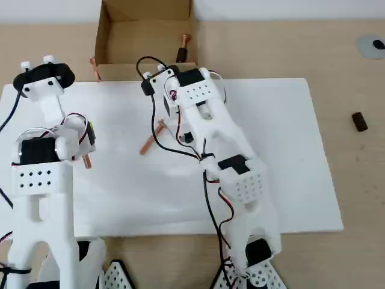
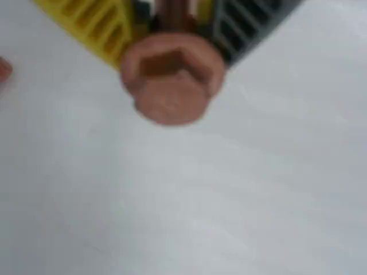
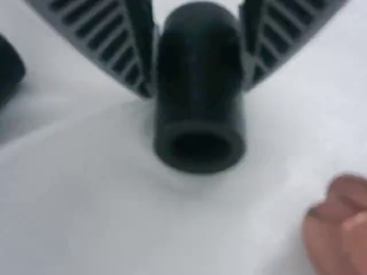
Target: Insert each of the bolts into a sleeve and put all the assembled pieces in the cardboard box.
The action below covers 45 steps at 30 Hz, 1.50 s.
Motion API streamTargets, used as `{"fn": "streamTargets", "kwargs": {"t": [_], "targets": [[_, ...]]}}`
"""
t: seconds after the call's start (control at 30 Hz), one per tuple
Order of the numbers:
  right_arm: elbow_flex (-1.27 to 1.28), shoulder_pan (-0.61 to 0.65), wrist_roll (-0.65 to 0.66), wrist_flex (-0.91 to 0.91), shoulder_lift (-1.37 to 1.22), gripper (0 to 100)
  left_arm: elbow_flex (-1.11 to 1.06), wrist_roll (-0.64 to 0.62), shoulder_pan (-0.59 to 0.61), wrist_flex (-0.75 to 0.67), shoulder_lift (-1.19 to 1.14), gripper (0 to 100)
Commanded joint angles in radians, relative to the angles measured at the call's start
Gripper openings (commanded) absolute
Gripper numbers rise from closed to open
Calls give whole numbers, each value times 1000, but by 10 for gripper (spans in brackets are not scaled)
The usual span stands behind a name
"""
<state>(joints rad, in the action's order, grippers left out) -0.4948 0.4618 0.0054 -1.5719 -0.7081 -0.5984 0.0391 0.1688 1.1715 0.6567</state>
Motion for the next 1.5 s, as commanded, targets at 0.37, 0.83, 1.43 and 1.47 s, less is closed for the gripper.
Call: {"fn": "streamTargets", "kwargs": {"t": [0.37,0.83,1.43,1.47], "targets": [[-62,-5,72,-52,12,83,11,2,-15,18,36,8],[-108,-5,101,-78,12,177,11,3,-15,18,36,8],[-142,1,104,-110,5,175,14,3,-15,18,36,8],[-142,1,104,-110,5,175,14,3,-15,18,36,8]]}}
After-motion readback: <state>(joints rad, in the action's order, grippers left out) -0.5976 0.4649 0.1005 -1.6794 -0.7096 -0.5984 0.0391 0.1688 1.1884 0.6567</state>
